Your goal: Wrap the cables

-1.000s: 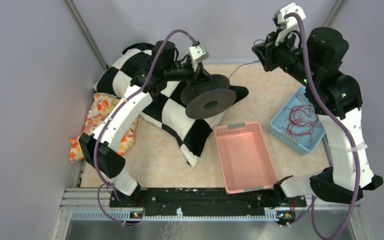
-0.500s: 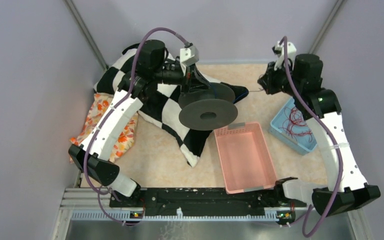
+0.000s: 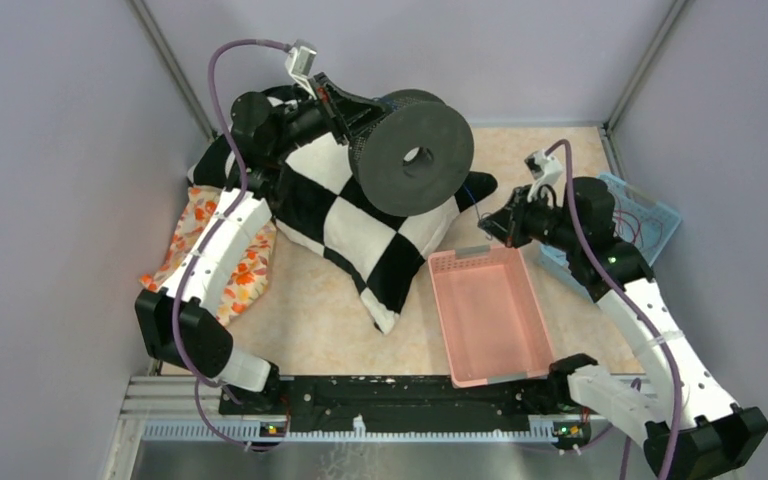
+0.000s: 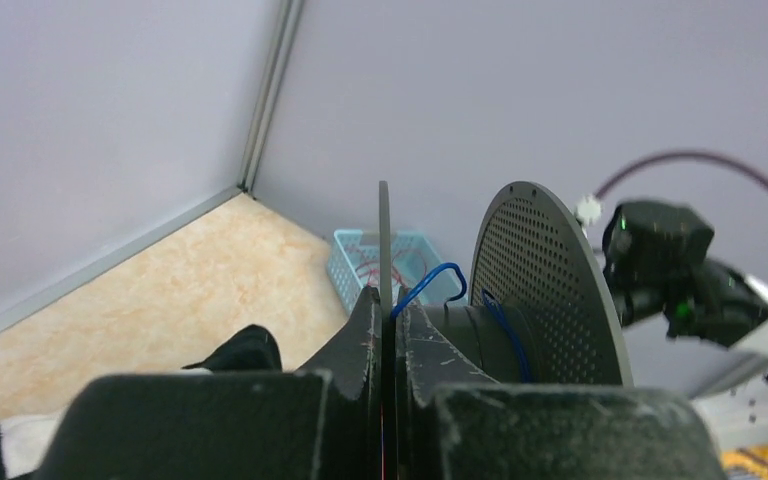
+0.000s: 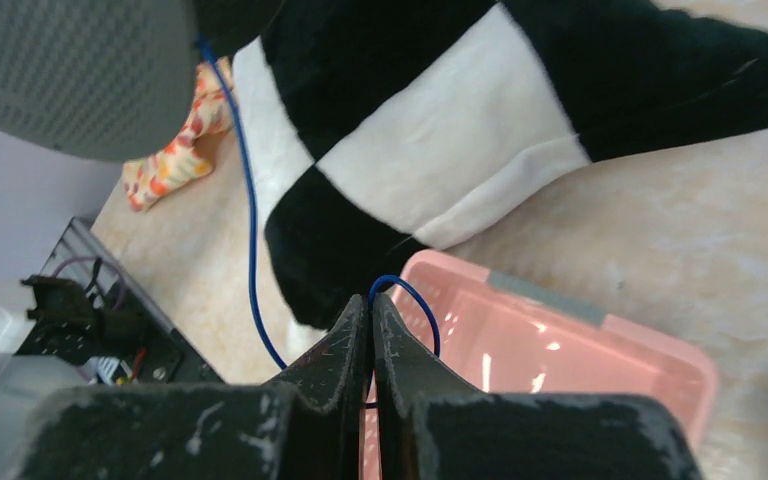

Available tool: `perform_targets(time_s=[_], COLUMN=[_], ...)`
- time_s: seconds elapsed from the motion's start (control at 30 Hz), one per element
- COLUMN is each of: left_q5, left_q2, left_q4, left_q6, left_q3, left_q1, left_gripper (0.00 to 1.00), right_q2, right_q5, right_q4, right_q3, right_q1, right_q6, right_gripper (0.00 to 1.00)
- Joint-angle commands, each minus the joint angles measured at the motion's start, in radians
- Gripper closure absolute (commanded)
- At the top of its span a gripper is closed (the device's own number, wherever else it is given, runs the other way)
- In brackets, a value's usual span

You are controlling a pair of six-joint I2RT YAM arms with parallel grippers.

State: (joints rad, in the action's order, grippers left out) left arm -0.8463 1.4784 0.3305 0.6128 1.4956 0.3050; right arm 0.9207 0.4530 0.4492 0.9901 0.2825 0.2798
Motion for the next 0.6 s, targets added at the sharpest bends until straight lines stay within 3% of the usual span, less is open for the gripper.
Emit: perform_targets(time_s=[0.0, 0.23, 0.33, 0.43, 0.57], left_q5=[0.21, 0.306, 0.409, 0.579, 0.719], left_q2=[-0.036, -0.019, -0.038, -0.095, -0.134], left_q4=[0.281, 0.333, 0.315, 0.254, 0.143], left_q6=[0.222, 0.361, 0.41, 0.356, 0.161], left_q3=[-0.053, -0.112, -0.174, -0.246, -0.236], left_q1=[-0.003, -0.004, 0.005, 0.037, 0.1], left_gripper=[1.0, 1.0, 1.0, 1.0, 1.0], right_q2=[-0.027, 0.018, 0.042, 0.056, 0.106], right_q5=[-0.037, -0.165, -0.205, -0.23, -0.243], right_q4=[-0.133, -0.241, -0.259, -0.262, -0.211], right_q3=[-0.046, -0.087, -0.088, -0.077, 0.0], right_q1=[0.111, 0.288, 0.322, 0.336, 0.366], right_q6=[0.102, 0.175, 0.177, 0.177, 0.163], right_gripper=[1.0, 1.0, 1.0, 1.0, 1.0])
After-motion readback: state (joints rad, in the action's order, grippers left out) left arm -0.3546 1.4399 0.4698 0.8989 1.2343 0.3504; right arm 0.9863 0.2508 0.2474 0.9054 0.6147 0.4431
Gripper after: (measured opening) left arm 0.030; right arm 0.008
